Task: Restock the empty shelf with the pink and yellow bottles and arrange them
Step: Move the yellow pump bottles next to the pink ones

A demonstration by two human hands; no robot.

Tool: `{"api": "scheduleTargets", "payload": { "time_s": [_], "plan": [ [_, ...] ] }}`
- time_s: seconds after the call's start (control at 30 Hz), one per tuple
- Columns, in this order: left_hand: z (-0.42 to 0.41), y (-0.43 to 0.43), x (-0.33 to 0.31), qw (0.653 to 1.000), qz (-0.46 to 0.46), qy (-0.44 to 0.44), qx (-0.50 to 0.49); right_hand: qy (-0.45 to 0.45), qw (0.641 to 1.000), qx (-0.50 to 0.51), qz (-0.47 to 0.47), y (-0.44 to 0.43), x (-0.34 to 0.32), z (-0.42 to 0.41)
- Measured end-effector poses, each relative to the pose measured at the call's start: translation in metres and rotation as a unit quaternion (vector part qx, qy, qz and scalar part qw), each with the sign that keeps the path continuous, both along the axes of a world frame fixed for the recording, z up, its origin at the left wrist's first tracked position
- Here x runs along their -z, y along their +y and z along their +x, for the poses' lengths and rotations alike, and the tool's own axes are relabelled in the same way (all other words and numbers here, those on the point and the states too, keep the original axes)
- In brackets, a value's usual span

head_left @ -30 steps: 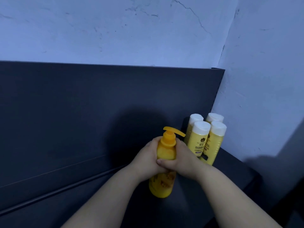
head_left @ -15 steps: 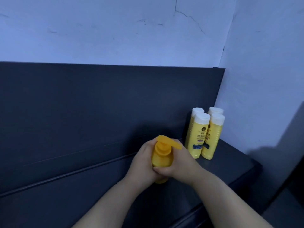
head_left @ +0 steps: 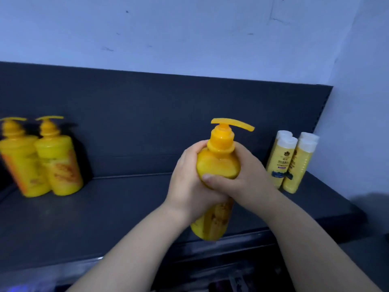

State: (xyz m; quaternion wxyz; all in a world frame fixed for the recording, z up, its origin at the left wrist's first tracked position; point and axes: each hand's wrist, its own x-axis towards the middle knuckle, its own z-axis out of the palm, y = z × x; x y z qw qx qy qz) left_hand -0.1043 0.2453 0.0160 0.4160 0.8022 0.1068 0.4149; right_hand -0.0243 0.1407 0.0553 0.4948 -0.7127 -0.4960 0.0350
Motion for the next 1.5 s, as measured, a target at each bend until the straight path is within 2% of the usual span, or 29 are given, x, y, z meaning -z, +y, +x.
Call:
{"api": "scheduleTargets", "payload": {
  "time_s": [0.13, 0.4, 0.67, 0.93, 1.07, 1.23, 1.5],
  "plan": [
    [-0.042, 0.005, -0.004, 0.998, 0.008, 0.047, -0.048, 0.028, 0.998, -0.047, 0.001, 0.011, 0.002, -0.032],
    [-0.121, 0.044, -0.003, 0.994, 0.037, 0.023, -0.095, 0.035, 0.995, -0.090, 0.005, 0.061, 0.003, -0.098],
    [-0.246, 0.133, 0.008, 0.990, 0.059, 0.018, -0.130, 0.030, 0.992, -0.118, -0.009, 0.164, 0.019, -0.213],
    [-0.365, 0.223, 0.046, 0.960, 0.154, 0.040, -0.230, 0.023, 0.987, -0.152, -0.046, 0.258, 0.047, -0.334],
    [-0.377, 0.246, 0.065, 0.961, 0.145, 0.031, -0.233, 0.009, 0.984, -0.160, -0.084, 0.281, 0.058, -0.348],
    [-0.365, 0.268, 0.085, 0.966, 0.080, 0.021, -0.244, -0.048, 0.981, -0.144, -0.122, 0.307, 0.069, -0.341],
    [-0.328, 0.325, 0.093, 0.949, 0.028, 0.040, -0.310, -0.080, 0.976, -0.160, -0.124, 0.366, 0.084, -0.312]
  ]
}}
